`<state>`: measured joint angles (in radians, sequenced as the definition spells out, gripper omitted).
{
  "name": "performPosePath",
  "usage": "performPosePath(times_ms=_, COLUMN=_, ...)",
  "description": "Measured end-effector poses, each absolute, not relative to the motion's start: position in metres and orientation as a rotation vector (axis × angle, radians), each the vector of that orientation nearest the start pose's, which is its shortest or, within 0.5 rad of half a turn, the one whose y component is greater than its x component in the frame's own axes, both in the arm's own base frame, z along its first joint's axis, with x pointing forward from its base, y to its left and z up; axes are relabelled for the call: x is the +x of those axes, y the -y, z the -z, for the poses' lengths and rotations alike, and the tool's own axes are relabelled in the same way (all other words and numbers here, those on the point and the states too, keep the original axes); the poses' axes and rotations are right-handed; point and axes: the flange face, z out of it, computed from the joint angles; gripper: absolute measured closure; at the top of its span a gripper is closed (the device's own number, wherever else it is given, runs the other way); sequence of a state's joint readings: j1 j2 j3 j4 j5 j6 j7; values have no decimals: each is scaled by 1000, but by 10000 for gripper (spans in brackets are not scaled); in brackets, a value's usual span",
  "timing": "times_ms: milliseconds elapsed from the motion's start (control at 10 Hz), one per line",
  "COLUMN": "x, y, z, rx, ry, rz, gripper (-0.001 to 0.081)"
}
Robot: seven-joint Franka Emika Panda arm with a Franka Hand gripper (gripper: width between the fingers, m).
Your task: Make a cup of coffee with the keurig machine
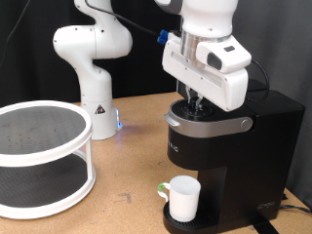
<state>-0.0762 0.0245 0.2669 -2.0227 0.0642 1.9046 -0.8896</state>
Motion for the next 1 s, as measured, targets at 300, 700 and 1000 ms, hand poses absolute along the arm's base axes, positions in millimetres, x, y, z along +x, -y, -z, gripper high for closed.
performPosePath(times_ms=300, x=540, y=-106, z=-425, rx=-2582, ry=1521, rz=-216, gripper=806)
performPosePath(times_ms=700, x=549, y=-107, z=-424, rx=-2522, ry=1563, rz=-299, gripper=806)
performPosePath(times_ms=1000, x=550, y=-110, z=-424, rx=-2507, ry=1609, rz=-336, gripper=806)
